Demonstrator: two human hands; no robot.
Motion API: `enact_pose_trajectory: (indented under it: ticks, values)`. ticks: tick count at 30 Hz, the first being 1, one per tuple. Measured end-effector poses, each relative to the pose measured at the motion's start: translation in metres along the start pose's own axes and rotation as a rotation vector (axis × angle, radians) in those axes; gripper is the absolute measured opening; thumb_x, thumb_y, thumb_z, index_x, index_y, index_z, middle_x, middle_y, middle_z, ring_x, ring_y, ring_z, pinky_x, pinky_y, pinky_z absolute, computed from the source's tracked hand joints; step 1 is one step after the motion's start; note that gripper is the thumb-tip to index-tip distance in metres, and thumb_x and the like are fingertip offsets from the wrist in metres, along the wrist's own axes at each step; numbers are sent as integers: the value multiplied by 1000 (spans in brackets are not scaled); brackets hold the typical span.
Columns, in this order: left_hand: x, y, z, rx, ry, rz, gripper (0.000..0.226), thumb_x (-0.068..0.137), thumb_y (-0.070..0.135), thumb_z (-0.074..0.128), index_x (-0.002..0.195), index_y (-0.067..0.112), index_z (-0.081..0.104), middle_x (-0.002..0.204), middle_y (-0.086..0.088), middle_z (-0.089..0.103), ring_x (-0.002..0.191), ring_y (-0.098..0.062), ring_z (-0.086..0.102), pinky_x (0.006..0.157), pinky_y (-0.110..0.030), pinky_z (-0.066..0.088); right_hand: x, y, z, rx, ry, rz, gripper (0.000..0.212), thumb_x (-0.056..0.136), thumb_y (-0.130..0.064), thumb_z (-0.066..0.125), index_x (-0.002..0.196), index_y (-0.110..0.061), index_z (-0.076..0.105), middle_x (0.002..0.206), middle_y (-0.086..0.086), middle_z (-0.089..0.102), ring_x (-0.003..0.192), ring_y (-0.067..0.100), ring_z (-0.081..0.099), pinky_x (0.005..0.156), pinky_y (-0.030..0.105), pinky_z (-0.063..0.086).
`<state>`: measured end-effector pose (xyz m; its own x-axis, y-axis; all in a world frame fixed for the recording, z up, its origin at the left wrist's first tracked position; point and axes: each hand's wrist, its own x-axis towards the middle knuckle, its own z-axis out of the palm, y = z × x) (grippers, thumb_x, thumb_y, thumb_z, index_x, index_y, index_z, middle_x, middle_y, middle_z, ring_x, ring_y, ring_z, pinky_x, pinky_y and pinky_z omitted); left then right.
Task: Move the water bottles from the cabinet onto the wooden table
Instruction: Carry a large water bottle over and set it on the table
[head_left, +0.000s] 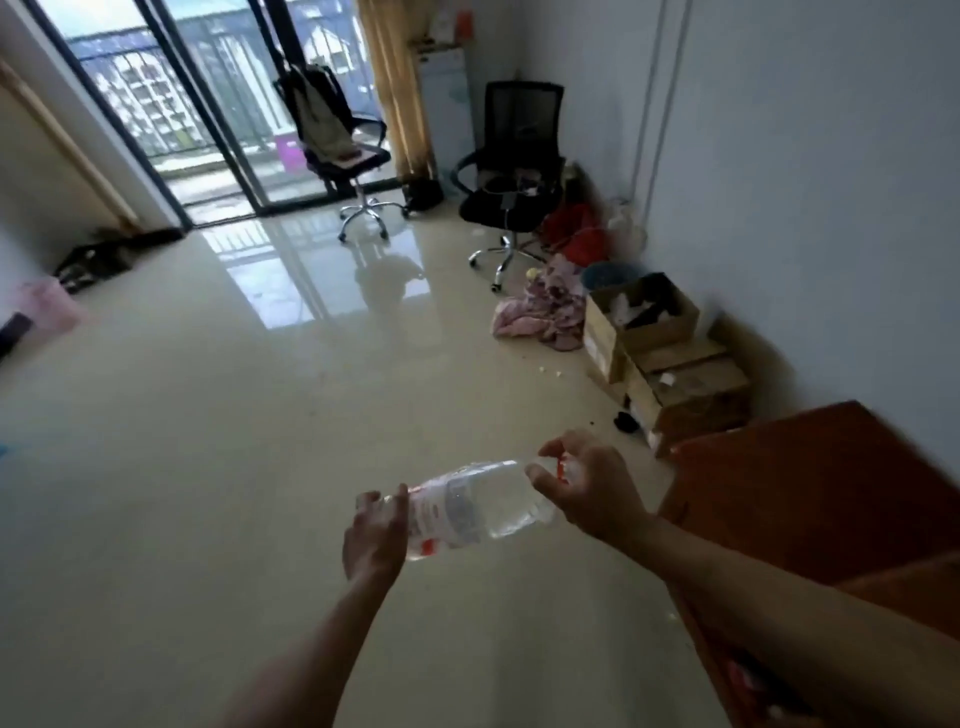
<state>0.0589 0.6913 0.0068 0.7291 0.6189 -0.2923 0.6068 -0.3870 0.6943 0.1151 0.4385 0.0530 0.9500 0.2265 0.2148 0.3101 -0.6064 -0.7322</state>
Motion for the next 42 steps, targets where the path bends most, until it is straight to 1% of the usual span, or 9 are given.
enact_pose_trajectory:
  ticks: [6, 13, 17, 21, 26, 32, 36, 38, 42]
  values:
    - [69, -80, -136, -52, 205, -119, 81, 72, 68, 33, 124, 11, 53, 119, -20, 64, 111, -36, 59, 86, -38, 42, 56, -115, 131, 82, -149, -154, 25, 75, -40, 69, 86, -18, 68, 80, -7, 62, 69, 12, 58, 64, 23, 42]
    - [131, -148, -218, -158, 387, -272, 81, 71, 67, 34, 119, 6, 55, 113, -23, 66, 104, -36, 62, 75, -34, 39, 130, -206, 254, 120, -340, -339, 34, 72, -53, 60, 81, -21, 68, 79, -13, 59, 66, 9, 57, 63, 21, 41]
    - [188, -173, -263, -219, 481, -372, 84, 69, 66, 36, 122, 5, 55, 122, -22, 63, 111, -36, 60, 84, -35, 42, 185, -248, 338, 162, -427, -405, 18, 75, -40, 73, 79, -24, 67, 77, -17, 58, 60, 6, 56, 60, 22, 42]
    - [250, -196, -308, -258, 595, -478, 83, 69, 65, 38, 121, 3, 55, 124, -22, 63, 112, -35, 60, 86, -36, 43, 246, -297, 427, 236, -556, -471, 16, 77, -35, 77, 79, -23, 66, 78, -16, 59, 47, -4, 51, 52, 20, 39]
    - [312, -210, -376, -349, 737, -573, 85, 68, 67, 37, 123, 5, 53, 124, -21, 62, 113, -35, 59, 88, -37, 42, 319, -385, 513, 309, -669, -595, 15, 76, -34, 78, 79, -25, 66, 72, -16, 59, 50, -5, 55, 53, 19, 40]
    - [359, -257, -446, -415, 886, -735, 86, 68, 69, 38, 124, 6, 53, 125, -20, 62, 114, -35, 58, 90, -37, 42, 350, -474, 635, 380, -861, -724, 15, 75, -30, 79, 77, -25, 65, 71, -16, 57, 50, -3, 53, 52, 15, 38]
    - [402, -298, -491, -425, 926, -801, 82, 67, 69, 38, 119, 8, 55, 121, -20, 63, 111, -35, 59, 87, -36, 42, 364, -524, 719, 388, -922, -793, 16, 73, -37, 75, 76, -24, 65, 73, -15, 57, 58, -3, 54, 55, 10, 37]
    - [436, -324, -521, -455, 948, -820, 82, 67, 68, 38, 120, 8, 55, 121, -20, 63, 112, -35, 59, 88, -36, 42, 372, -554, 771, 397, -942, -816, 19, 73, -40, 73, 75, -24, 64, 73, -14, 57, 53, -3, 53, 53, 17, 39]
    - [509, -373, -611, -460, 950, -807, 83, 66, 69, 37, 120, 9, 55, 119, -20, 64, 110, -34, 59, 87, -36, 43, 400, -637, 862, 390, -934, -843, 18, 74, -37, 77, 76, -25, 64, 75, -13, 59, 45, -4, 49, 50, 18, 36]
